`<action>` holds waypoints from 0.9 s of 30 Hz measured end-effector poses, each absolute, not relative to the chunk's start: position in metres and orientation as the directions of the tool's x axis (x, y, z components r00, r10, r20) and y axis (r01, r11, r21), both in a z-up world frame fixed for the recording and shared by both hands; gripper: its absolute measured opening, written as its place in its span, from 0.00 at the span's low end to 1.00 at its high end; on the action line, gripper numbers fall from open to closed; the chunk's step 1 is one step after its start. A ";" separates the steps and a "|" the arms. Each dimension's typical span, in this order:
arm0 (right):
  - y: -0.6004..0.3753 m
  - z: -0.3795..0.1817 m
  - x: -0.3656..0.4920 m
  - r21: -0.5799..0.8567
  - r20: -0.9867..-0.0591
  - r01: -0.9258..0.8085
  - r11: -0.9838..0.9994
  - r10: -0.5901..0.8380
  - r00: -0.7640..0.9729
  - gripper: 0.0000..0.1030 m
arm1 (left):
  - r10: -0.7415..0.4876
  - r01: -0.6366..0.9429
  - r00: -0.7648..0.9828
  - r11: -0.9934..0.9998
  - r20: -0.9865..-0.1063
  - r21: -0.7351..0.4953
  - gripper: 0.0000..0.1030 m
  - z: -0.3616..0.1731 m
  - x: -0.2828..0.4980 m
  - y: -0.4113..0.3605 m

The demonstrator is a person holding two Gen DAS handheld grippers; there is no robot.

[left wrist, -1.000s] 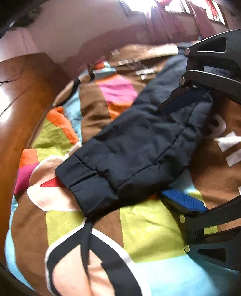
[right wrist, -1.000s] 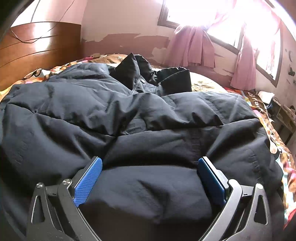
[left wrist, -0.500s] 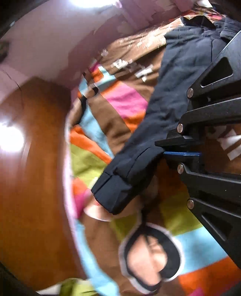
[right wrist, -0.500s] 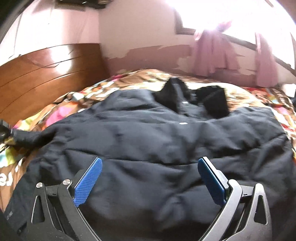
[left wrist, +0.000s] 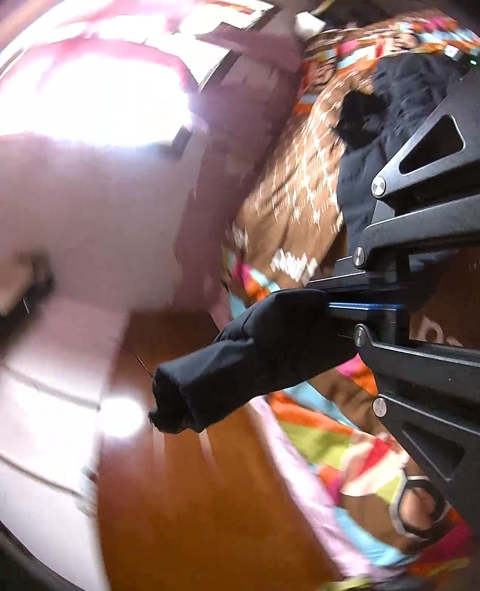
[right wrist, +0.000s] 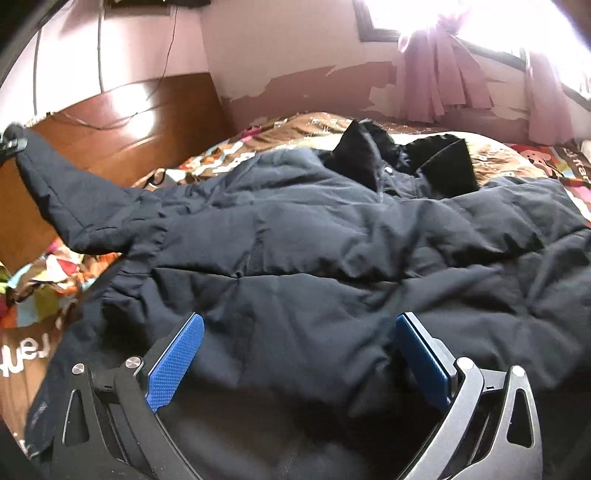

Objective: Fold large clothes
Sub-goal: 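Grasp the other sleeve cuff with the left gripper and lift it, then lay the held sleeve across the jacket body with the left gripper and release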

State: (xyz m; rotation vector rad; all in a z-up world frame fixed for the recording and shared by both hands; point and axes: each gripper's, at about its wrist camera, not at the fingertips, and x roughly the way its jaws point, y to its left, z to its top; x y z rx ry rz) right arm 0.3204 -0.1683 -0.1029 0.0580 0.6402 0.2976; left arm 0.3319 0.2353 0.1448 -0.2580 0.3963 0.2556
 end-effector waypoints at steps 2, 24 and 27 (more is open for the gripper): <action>-0.180 -0.098 0.312 0.149 -0.569 -0.255 0.955 0.294 0.768 0.99 | 0.150 -0.219 0.918 0.963 -0.368 -0.155 0.04 0.164 0.327 0.206; -0.397 -0.070 0.221 0.309 -0.423 -0.036 0.950 0.172 0.890 0.99 | -0.322 0.355 0.803 0.934 -0.502 -0.032 0.03 0.105 0.337 -0.102; -0.428 -0.081 0.222 0.456 -0.335 -0.074 0.887 0.248 0.909 0.99 | -0.333 0.382 0.746 0.923 -0.577 -0.039 0.03 0.066 0.347 -0.135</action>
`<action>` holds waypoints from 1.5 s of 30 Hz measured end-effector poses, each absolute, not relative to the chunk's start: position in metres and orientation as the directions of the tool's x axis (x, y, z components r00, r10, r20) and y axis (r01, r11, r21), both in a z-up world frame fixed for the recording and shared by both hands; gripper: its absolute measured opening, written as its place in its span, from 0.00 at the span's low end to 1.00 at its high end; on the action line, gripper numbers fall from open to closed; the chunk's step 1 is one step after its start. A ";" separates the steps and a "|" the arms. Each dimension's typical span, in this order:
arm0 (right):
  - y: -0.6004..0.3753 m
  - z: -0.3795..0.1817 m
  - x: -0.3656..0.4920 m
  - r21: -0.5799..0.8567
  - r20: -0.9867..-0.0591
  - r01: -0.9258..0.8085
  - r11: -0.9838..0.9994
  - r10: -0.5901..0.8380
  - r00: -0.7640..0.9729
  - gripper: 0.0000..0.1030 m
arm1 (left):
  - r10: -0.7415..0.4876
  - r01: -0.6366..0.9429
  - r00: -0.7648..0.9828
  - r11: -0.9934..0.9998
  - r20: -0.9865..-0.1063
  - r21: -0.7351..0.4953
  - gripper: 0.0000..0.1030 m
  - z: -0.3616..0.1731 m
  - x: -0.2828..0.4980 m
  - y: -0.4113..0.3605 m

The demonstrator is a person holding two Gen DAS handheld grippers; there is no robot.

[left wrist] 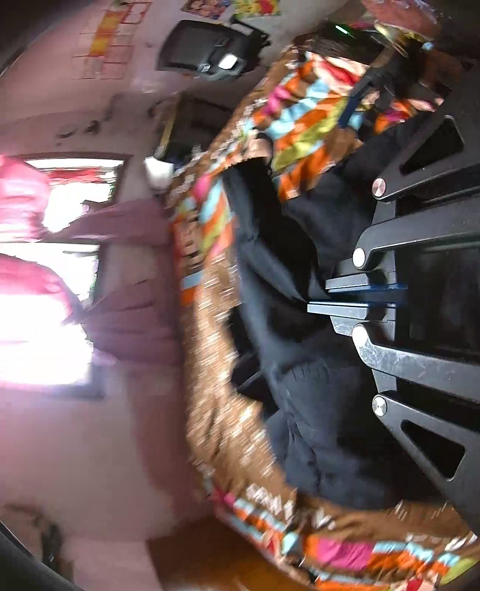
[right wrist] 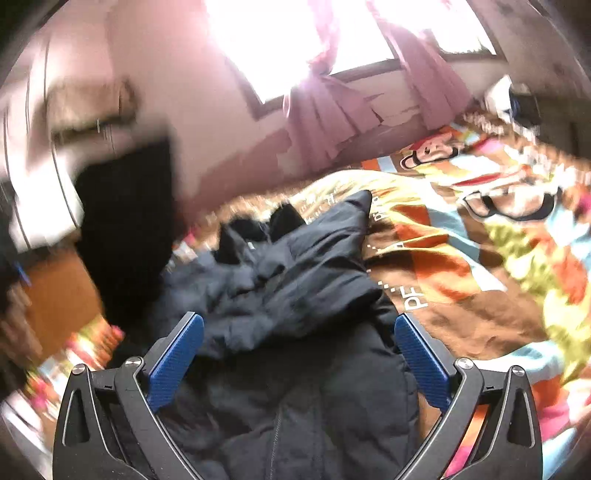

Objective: Fold large clothes
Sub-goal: 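Lay the held sleeve across the jacket body with the left gripper and release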

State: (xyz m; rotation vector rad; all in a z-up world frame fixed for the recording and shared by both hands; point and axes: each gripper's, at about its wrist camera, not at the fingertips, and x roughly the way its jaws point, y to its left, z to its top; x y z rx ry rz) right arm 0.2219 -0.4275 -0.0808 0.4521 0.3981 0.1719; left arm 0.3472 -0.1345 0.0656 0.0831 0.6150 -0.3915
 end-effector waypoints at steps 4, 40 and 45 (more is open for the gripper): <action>-0.455 -0.103 0.239 0.613 -0.252 -0.180 0.769 0.406 0.878 0.99 | -0.314 0.402 0.680 0.916 -0.662 -0.022 0.03 0.009 0.358 -0.169; -0.349 -0.143 0.307 0.416 -0.507 -0.301 0.858 0.494 0.706 0.05 | -0.310 0.304 0.541 0.939 -0.782 -0.162 0.09 -0.075 0.298 -0.121; -0.347 -0.131 0.295 0.340 -0.528 -0.243 0.908 0.399 0.750 0.05 | -0.368 0.360 0.495 0.911 -0.787 -0.200 0.32 -0.069 0.276 -0.110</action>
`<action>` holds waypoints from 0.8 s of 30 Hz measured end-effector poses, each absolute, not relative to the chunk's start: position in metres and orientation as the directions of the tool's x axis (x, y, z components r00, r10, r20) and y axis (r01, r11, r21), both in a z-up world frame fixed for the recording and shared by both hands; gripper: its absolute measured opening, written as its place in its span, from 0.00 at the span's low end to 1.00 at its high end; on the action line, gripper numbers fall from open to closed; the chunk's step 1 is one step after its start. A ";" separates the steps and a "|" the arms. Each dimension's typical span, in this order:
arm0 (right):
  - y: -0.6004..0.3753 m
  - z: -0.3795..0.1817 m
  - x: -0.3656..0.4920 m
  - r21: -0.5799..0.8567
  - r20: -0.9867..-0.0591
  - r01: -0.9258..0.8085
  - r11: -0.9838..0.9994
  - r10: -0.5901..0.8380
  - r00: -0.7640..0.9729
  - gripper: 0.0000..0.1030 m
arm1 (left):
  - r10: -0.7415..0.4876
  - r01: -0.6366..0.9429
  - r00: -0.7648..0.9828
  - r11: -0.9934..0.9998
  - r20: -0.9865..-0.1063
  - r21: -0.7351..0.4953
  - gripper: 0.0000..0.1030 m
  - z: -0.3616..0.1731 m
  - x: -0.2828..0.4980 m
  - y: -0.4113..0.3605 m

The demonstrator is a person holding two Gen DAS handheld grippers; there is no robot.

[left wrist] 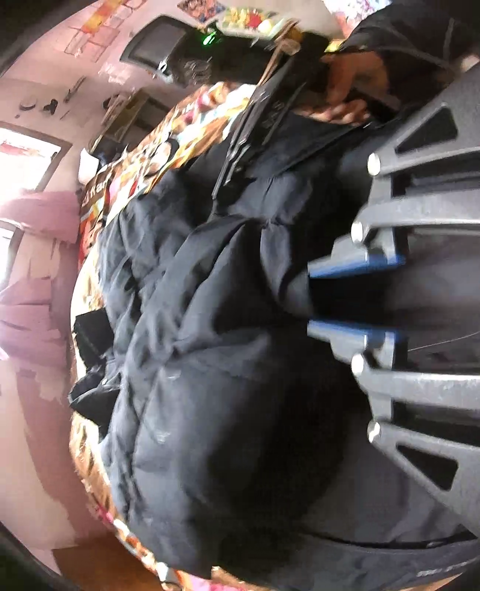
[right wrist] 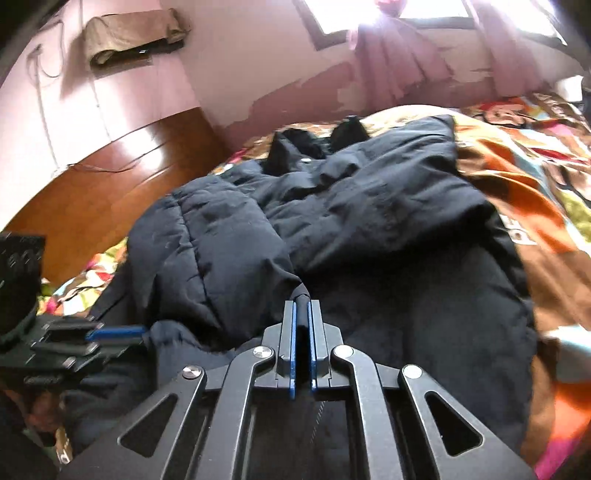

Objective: Fold large clothes
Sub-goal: 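Lay the held sleeve across the jacket body with the left gripper and release, then move both grippers to the jacket hem and close them on it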

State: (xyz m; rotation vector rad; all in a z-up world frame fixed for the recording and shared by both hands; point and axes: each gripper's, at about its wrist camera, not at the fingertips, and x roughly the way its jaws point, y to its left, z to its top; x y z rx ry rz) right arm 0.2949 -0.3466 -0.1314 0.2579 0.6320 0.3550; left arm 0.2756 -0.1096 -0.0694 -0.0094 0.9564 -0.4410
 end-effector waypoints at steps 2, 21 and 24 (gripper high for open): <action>-0.351 -0.130 0.287 0.350 -0.539 -0.194 0.916 0.367 0.758 0.05 | -0.385 0.348 0.518 0.911 -0.764 -0.223 0.38 -0.063 0.261 -0.097; -0.312 -0.024 0.366 -0.268 -0.487 0.113 0.957 -0.236 0.841 0.08 | -0.242 0.142 0.691 0.970 -0.682 -0.199 0.61 -0.027 0.325 0.056; -0.316 -0.025 0.380 -0.230 -0.452 0.148 0.962 -0.241 0.859 0.21 | -0.247 0.139 0.702 0.968 -0.669 -0.211 0.61 -0.023 0.362 0.064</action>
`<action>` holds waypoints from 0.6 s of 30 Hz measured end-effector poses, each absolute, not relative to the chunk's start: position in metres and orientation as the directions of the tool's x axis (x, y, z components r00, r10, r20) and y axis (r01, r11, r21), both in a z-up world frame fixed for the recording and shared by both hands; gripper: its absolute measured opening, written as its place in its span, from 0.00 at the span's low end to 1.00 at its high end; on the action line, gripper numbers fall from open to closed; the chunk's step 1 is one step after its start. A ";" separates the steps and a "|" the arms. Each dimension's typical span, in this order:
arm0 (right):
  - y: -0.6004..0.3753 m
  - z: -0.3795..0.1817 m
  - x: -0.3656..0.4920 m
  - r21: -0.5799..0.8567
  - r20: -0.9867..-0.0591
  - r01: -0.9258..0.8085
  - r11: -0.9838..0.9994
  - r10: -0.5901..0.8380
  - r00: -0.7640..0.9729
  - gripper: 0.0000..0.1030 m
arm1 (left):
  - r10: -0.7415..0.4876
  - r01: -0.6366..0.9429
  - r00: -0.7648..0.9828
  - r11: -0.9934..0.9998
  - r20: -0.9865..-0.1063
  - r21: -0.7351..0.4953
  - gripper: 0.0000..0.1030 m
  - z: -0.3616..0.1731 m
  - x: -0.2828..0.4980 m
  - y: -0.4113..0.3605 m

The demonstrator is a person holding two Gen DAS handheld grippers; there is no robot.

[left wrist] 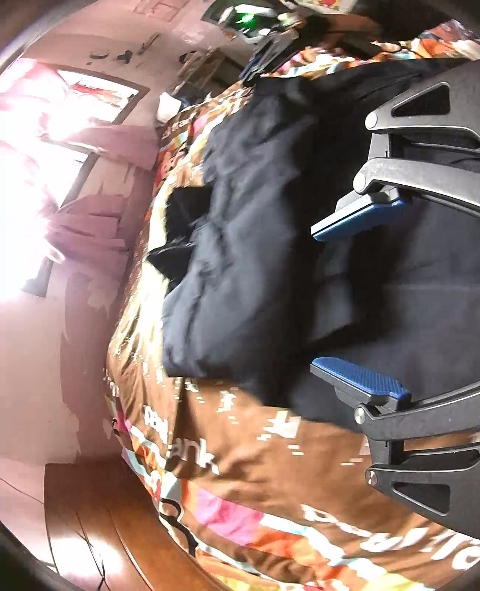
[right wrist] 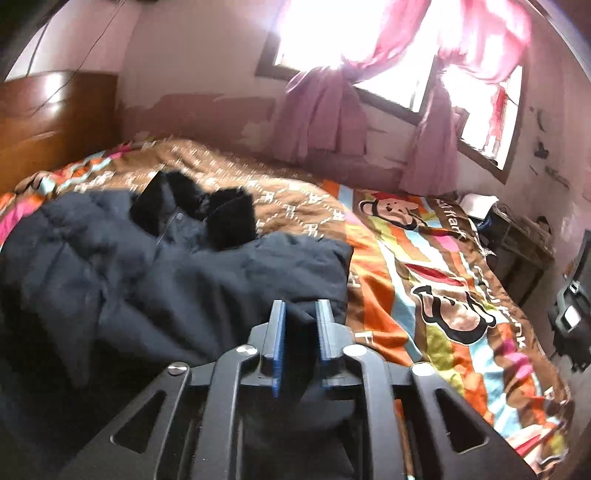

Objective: Fold large clothes
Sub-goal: 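Move both grippers to the jacket hem and close them on it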

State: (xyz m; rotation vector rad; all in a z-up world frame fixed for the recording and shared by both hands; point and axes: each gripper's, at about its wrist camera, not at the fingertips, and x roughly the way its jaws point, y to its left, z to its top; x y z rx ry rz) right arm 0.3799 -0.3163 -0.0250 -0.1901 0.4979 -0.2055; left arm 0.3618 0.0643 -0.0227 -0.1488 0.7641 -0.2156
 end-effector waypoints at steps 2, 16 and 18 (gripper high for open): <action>-0.318 -0.018 0.382 -0.195 -0.409 0.150 0.969 -0.220 0.886 0.54 | -0.261 0.144 0.706 0.963 -0.659 -0.228 0.61 -0.016 0.384 0.064; -0.270 -0.067 0.453 0.041 -0.780 -0.188 0.981 0.150 0.608 0.69 | -0.269 0.230 0.469 0.957 -0.841 -0.178 0.61 -0.030 0.486 -0.015; -0.264 -0.081 0.449 0.021 -0.796 -0.214 0.977 0.146 0.587 0.70 | -0.245 0.262 0.425 0.955 -0.871 -0.141 0.61 -0.046 0.486 -0.022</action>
